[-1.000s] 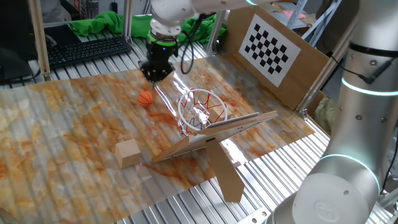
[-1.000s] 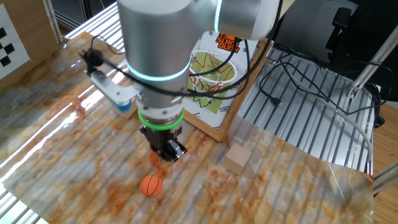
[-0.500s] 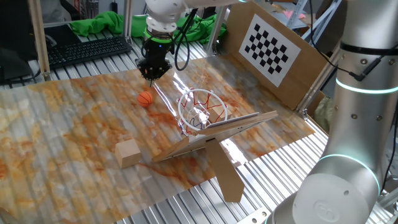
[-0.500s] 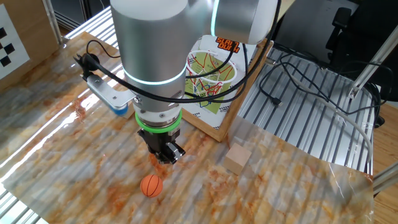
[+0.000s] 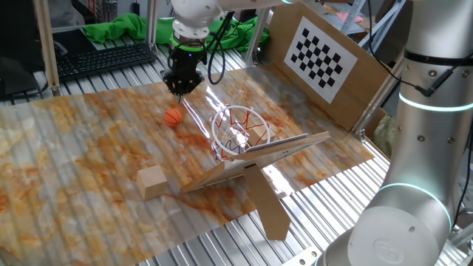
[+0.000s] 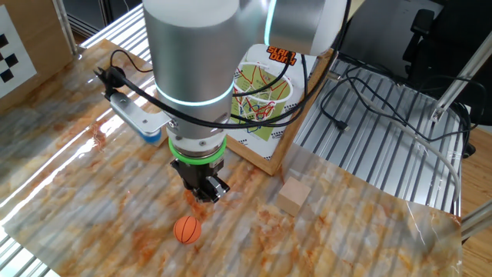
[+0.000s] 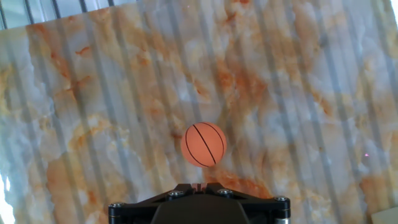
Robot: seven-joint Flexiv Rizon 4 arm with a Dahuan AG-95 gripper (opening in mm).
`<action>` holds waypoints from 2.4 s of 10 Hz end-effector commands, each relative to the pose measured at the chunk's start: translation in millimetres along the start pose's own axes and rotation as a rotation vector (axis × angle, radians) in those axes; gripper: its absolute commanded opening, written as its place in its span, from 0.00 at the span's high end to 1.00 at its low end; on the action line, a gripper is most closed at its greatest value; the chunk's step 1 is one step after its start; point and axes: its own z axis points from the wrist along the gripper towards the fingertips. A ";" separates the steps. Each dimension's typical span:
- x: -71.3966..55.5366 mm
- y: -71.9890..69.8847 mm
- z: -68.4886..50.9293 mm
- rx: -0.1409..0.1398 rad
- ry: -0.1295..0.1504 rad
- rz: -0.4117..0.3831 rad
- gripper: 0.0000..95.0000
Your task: Grab a basketball, release it and shoot it into the basket
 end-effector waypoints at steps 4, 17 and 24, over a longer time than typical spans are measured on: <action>-1.6 -0.2 0.8 0.028 0.025 -0.012 1.00; -20.6 -1.9 24.2 0.020 0.016 0.022 0.20; -36.9 2.2 55.3 -0.008 0.009 0.020 0.20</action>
